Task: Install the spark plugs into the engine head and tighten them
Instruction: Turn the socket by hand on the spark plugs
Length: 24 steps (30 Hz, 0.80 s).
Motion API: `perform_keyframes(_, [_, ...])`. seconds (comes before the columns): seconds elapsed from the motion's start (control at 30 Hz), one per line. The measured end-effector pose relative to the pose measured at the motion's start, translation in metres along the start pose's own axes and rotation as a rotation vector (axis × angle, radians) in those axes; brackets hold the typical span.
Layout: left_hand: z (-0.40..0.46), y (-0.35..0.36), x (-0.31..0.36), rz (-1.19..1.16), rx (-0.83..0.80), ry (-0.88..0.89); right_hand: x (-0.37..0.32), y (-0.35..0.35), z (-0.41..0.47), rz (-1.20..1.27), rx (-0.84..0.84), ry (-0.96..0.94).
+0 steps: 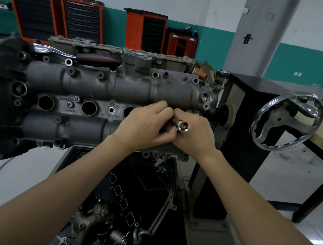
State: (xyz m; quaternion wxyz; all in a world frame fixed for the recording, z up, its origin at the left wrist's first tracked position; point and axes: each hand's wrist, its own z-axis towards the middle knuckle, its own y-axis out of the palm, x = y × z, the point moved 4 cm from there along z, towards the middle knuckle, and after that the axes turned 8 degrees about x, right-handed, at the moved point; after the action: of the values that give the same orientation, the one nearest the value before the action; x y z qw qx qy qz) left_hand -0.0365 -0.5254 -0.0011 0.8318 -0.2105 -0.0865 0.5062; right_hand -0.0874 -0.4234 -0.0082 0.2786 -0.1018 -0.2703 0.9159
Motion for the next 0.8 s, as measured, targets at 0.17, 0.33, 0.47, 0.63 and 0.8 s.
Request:
perform_keyframes(0.17, [-0.0008,0.0025,-0.0053,0.022,0.037,-0.065,0.0043,0.0004,-0.0012,0.057,0.040,0.055])
perform_keyframes(0.33, [-0.0001,0.0029,-0.0021,-0.008,-0.017,-0.017,0.0023,0.0012,0.0000,-0.012,-0.012,0.044])
perform_keyframes(0.47, [-0.0002,0.0024,-0.0035,-0.001,-0.007,-0.039,0.0002,0.0007,-0.0005,-0.012,-0.021,0.017])
perform_keyframes(0.63, [-0.0007,0.0023,-0.0041,0.036,0.008,-0.044,0.0017,0.0001,-0.0007,0.015,-0.012,0.044])
perform_keyframes(0.8, [-0.0007,0.0030,-0.0045,0.037,-0.014,-0.039,0.0018,0.0019,-0.0013,-0.020,0.002,0.033])
